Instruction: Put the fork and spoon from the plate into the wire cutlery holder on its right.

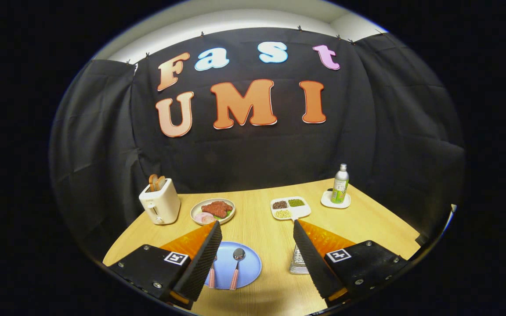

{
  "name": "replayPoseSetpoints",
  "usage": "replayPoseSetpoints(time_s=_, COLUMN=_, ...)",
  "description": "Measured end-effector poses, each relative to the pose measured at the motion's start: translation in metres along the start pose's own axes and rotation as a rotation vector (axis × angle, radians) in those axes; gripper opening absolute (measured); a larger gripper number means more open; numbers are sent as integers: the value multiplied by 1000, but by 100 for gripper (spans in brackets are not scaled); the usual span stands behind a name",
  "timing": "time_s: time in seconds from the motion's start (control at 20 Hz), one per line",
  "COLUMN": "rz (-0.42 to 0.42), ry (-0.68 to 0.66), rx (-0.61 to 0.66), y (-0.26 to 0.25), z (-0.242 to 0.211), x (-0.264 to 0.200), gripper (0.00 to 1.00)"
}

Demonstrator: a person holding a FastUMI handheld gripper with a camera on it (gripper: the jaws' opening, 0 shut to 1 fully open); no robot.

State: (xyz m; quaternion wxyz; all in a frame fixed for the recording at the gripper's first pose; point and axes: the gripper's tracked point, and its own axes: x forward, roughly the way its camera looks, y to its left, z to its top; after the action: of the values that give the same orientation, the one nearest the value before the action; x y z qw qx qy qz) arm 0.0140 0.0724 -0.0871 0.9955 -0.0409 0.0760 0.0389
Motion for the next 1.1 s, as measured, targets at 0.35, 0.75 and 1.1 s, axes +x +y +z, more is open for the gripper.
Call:
replayPoseSetpoints(time_s=0.35, rz=32, ry=124, rx=-71, y=34, z=-76, x=37, gripper=98)
replayPoseSetpoints(time_s=0.75, rz=27, ry=273, rx=-113, y=37, z=-159, x=63, gripper=85)
replayPoseSetpoints(time_s=1.1, rz=39, ry=365, rx=-173, y=45, z=-195, x=67, gripper=58)
